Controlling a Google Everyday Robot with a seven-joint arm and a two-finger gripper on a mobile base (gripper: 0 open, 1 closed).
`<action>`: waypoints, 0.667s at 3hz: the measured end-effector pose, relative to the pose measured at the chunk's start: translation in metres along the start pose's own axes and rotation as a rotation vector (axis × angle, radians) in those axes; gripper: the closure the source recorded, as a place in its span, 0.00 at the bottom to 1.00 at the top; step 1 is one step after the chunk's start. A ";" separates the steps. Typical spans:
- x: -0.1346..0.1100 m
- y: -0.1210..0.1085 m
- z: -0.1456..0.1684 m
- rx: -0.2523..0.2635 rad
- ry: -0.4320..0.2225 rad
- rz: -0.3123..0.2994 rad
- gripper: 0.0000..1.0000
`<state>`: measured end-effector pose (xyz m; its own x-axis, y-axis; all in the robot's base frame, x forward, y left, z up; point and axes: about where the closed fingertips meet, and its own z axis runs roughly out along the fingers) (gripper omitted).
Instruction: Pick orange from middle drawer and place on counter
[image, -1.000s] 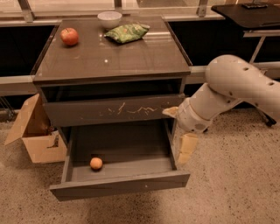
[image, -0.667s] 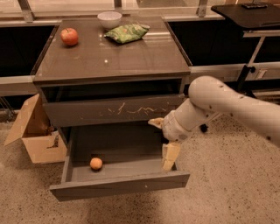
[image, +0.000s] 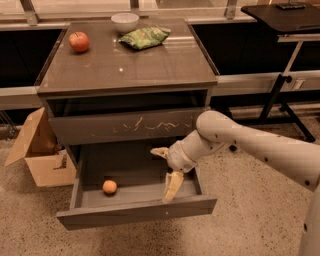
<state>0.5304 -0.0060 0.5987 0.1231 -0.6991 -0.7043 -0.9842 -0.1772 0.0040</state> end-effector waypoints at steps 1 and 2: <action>0.001 0.001 0.002 -0.003 -0.001 0.003 0.00; 0.005 -0.007 0.014 -0.021 -0.003 -0.004 0.00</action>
Offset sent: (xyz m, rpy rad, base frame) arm 0.0155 0.0130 -0.0248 0.0006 0.0157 0.0328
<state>0.5357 0.0012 0.5855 0.1269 -0.6962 -0.7066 -0.9808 -0.1946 0.0156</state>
